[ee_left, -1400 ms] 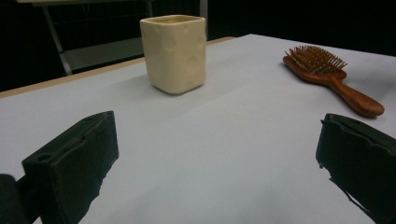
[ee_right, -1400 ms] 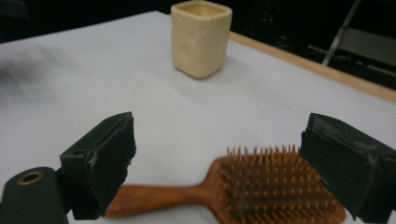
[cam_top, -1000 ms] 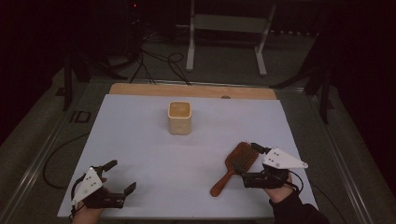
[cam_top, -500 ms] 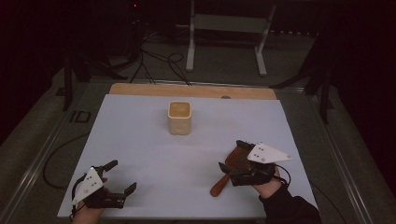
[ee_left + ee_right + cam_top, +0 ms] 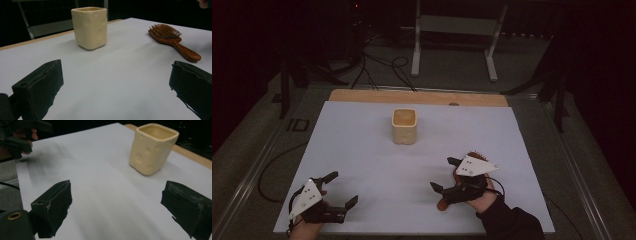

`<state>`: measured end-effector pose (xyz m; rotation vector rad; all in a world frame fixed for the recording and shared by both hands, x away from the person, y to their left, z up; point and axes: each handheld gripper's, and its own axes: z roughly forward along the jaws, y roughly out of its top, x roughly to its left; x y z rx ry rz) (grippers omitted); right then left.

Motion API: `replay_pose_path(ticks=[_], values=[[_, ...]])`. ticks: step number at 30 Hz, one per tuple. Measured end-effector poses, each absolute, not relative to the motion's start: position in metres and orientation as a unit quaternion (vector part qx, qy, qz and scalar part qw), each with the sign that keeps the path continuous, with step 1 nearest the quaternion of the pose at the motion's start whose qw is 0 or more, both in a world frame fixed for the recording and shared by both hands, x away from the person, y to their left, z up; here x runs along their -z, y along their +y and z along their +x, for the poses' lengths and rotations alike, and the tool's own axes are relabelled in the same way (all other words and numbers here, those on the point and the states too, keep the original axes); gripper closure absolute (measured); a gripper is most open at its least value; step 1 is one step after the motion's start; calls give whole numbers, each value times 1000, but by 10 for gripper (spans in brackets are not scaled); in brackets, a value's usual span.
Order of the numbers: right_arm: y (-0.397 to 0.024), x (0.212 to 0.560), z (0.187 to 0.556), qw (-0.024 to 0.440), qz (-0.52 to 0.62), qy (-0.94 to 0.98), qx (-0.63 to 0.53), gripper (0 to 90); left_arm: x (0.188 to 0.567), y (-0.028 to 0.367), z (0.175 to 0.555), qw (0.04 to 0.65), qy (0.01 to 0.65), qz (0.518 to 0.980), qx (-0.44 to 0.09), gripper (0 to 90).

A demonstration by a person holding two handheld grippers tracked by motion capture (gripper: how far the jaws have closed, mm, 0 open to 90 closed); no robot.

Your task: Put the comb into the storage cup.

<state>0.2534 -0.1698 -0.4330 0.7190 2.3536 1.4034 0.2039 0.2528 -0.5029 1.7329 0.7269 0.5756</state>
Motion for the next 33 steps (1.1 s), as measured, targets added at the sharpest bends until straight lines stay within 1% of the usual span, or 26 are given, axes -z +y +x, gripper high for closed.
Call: replay_pose_path(ticks=[3,5,6,12,18,22,26,28,29,31,33], values=[[-165,442,254,142,247,828,-482,89,503,253,204,556,308,733,-243,0],[-163,447,254,142,243,833,-477,94,503,253,204,557,308,732,-242,0],[-163,450,254,137,243,834,-475,136,502,254,204,558,307,732,-242,0],[-162,464,256,123,248,842,-462,158,503,253,204,558,307,732,-242,0],[-161,475,258,117,252,854,-440,277,503,253,204,558,307,732,-241,0],[-160,481,258,121,257,860,-424,402,503,253,204,559,307,731,-241,0],[-158,485,258,122,252,869,-408,439,503,253,204,560,306,731,-240,0],[-157,486,257,122,251,873,-400,493,503,253,204,559,306,732,-240,0],[-157,486,257,122,251,873,-400,493,503,253,204,559,306,732,-240,0],[-156,490,257,125,245,881,-384,572,502,254,204,560,307,731,-241,0],[-155,492,257,124,247,885,-375,631,503,253,204,559,307,732,-240,0]])
